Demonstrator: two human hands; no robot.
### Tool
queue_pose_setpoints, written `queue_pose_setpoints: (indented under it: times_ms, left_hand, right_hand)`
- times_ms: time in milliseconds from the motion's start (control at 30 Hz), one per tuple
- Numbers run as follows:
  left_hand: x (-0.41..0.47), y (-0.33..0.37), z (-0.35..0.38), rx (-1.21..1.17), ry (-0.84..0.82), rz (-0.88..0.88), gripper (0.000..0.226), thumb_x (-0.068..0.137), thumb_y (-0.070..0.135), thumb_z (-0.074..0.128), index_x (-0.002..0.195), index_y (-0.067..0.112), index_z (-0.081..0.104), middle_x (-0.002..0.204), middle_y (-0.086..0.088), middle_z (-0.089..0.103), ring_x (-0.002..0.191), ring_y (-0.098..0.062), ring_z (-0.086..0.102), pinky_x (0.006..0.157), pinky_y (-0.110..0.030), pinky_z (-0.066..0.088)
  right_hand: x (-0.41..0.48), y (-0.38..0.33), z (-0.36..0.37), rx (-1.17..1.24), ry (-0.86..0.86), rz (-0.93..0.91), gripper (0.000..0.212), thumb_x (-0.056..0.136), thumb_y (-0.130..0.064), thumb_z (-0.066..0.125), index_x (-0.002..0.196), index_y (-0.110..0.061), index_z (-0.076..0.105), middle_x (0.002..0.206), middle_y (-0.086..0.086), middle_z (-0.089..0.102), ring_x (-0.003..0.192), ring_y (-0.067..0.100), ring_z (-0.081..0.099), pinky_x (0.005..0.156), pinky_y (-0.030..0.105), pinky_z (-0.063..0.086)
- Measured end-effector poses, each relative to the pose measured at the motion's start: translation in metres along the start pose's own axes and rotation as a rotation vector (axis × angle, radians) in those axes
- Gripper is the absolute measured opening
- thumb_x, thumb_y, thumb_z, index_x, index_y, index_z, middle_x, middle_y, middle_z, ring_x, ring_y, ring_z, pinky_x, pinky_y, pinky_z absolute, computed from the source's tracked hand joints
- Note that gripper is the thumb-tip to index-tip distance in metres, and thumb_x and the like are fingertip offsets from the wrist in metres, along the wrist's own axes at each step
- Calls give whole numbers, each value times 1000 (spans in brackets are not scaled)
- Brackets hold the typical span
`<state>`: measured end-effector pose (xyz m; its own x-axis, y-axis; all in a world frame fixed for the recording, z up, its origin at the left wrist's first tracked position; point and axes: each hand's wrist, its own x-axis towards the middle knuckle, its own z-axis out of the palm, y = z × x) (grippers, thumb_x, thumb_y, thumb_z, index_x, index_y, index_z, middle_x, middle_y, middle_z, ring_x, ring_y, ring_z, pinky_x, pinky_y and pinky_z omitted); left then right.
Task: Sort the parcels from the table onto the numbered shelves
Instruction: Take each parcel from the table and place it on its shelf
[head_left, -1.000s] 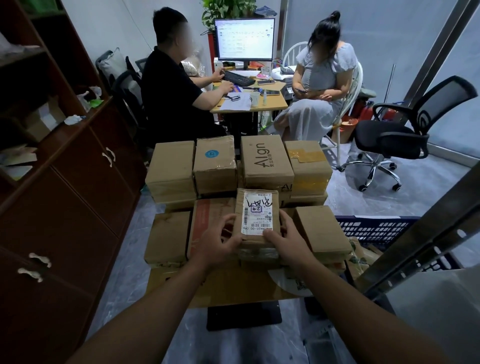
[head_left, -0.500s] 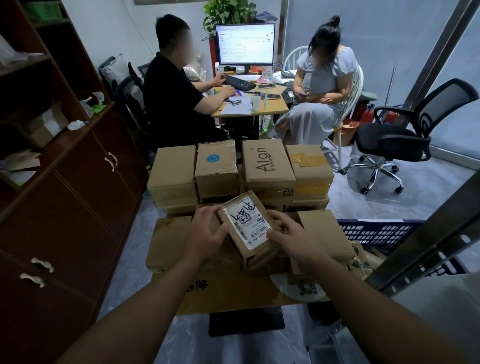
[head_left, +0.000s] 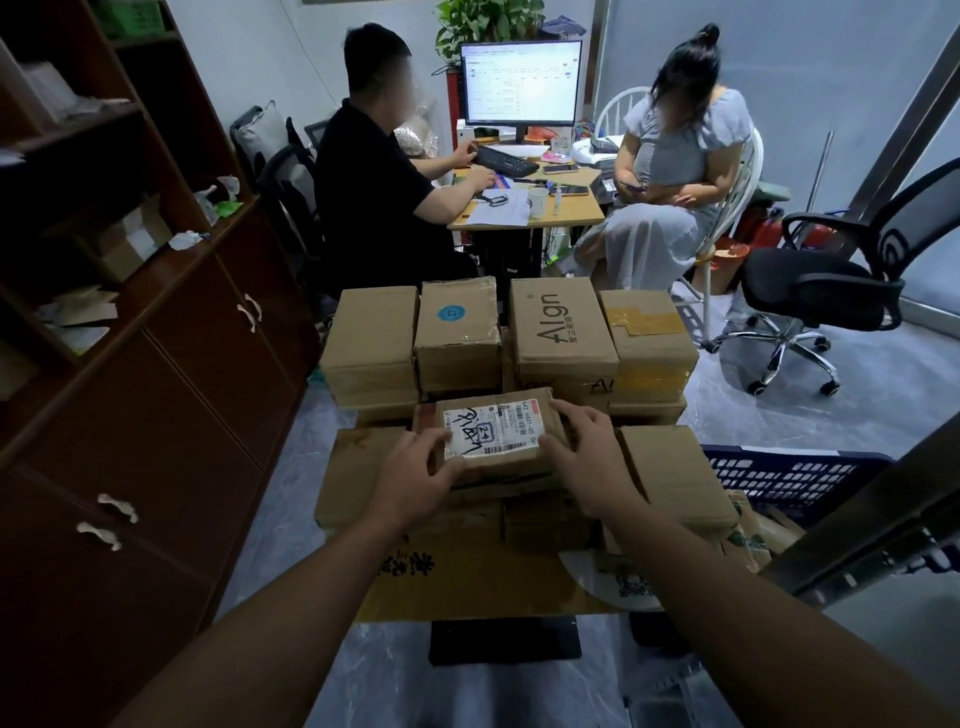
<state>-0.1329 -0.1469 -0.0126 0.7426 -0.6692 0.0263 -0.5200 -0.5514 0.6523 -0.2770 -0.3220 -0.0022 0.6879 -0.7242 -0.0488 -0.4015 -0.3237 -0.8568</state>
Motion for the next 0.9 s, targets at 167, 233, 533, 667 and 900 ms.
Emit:
queue_pose_setpoints:
  times_ms: [167,233,533,667,900]
  left_hand:
    - [-17,-2,7,-41,-4,97,52,88,54,52,132,26,52,117,1,55,101,-16,55,78,-36,54]
    - [-20,-3,7,-25,-1,136,57,84,60,44,131,28,53,114,3,56,99,-15,56,77,-38,55]
    - [6,15,-5,109,7,193,50,96,32,57,143,19,46,148,-1,34,127,-15,37,99,-29,36]
    - [16,17,-7,192,-94,162,57,95,37,56,148,24,38,158,0,21,143,-22,21,112,-39,26]
    - [17,11,-10,183,-109,127,59,91,40,60,145,25,40,147,-2,30,134,-21,27,105,-35,31]
  right_hand:
    - [-19,11,13,-5,67,26,54,97,-32,62,147,-32,44,156,0,23,140,23,32,109,45,45]
    - [-25,14,14,-15,104,41,50,97,-34,61,145,-30,47,156,2,23,141,24,28,111,44,41]
    - [-34,16,9,-160,110,58,46,98,-54,51,139,-35,47,119,0,41,95,12,51,66,21,43]
    - [-31,14,8,-131,79,103,48,99,-50,52,143,-34,46,133,5,40,101,14,51,68,19,43]
    - [-20,5,4,15,83,123,42,101,-30,55,143,-28,50,142,8,41,114,15,48,75,15,37]
